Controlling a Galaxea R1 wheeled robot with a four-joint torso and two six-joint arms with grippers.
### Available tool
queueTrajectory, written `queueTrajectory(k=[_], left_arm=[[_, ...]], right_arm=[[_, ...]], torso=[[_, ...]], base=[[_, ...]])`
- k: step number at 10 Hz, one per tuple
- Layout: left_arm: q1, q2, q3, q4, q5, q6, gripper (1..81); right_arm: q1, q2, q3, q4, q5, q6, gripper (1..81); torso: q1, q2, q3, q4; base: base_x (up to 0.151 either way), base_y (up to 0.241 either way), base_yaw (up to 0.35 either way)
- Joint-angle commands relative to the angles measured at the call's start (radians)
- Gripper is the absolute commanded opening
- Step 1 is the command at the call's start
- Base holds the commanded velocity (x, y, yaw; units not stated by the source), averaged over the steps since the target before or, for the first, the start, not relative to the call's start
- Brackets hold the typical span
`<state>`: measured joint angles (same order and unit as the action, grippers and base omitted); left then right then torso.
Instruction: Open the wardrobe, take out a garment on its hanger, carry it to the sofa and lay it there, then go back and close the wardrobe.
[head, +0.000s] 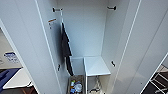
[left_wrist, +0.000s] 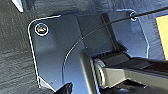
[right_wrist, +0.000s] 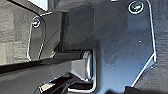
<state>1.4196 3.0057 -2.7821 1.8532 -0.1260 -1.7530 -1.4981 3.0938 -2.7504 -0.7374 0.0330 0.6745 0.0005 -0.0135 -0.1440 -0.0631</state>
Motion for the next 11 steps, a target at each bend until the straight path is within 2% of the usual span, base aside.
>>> queueTrajectory(k=[1, 2, 3, 4, 5, 7, 8, 9, 10, 11], left_arm=[[0.006, -0.027, -0.005, -0.134, 0.006, -0.020, 81.1], [0.020, -0.024, -0.005, -0.202, 0.012, 0.005, 81.1], [0.023, -0.011, -0.005, -0.271, 0.044, 0.105, 81.1], [0.025, 0.013, -0.005, -0.410, 0.125, 0.265, 81.1], [0.025, 0.036, 0.001, -0.573, 0.193, 0.453, 81.1], [-0.004, 0.070, 0.000, -0.983, 0.291, 0.908, 81.1], [-0.032, 0.073, 0.001, -1.225, 0.366, 1.185, 81.1], [-0.047, 0.067, 0.003, -1.393, 0.379, 1.385, 81.1], [-0.057, 0.055, 0.003, -1.612, 0.378, 1.550, 81.1], [-0.063, 0.047, 0.003, -1.768, 0.373, 1.672, 81.1]], right_arm=[[0.046, -0.002, 0.002, 0.000, -0.045, -0.001, 81.1], [0.044, -0.004, 0.002, 0.001, -0.045, -0.001, 81.1], [0.041, -0.004, 0.002, 0.001, -0.045, -0.001, 81.1], [0.041, -0.002, 0.003, 0.003, -0.045, -0.001, 81.1], [0.040, -0.002, 0.002, 0.003, -0.045, -0.001, 81.1], [0.041, -0.004, 0.006, 0.001, -0.044, 0.000, 81.1], [0.043, -0.005, 0.008, 0.007, -0.038, 0.000, 81.1], [0.041, -0.004, 0.009, 0.010, -0.038, 0.002, 81.1], [0.043, -0.004, 0.009, 0.010, -0.036, 0.004, 81.1], [0.041, -0.005, 0.011, 0.010, -0.036, 0.004, 81.1]], torso=[[0.000, 0.000, 0.000, 0.000], [0.000, 0.000, 0.000, 0.000], [0.000, 0.000, 0.000, 0.000], [0.000, 0.000, 0.000, 0.000], [0.000, 0.000, 0.000, 0.000], [0.000, 0.000, 0.000, 0.000], [0.000, 0.000, 0.000, 0.000], [0.000, 0.000, 0.000, 0.000], [0.000, 0.000, 0.000, 0.000], [0.000, 0.000, 0.000, 0.000]], base=[[0.000, 0.000, 0.000], [0.000, 0.000, 0.000], [0.000, 0.000, 0.000], [0.000, 0.000, 0.000], [0.000, 0.000, 0.000], [0.000, 0.000, 0.000], [0.000, 0.000, 0.000], [0.000, 0.000, 0.000], [0.000, 0.000, 0.000], [0.000, 0.000, 0.000]])
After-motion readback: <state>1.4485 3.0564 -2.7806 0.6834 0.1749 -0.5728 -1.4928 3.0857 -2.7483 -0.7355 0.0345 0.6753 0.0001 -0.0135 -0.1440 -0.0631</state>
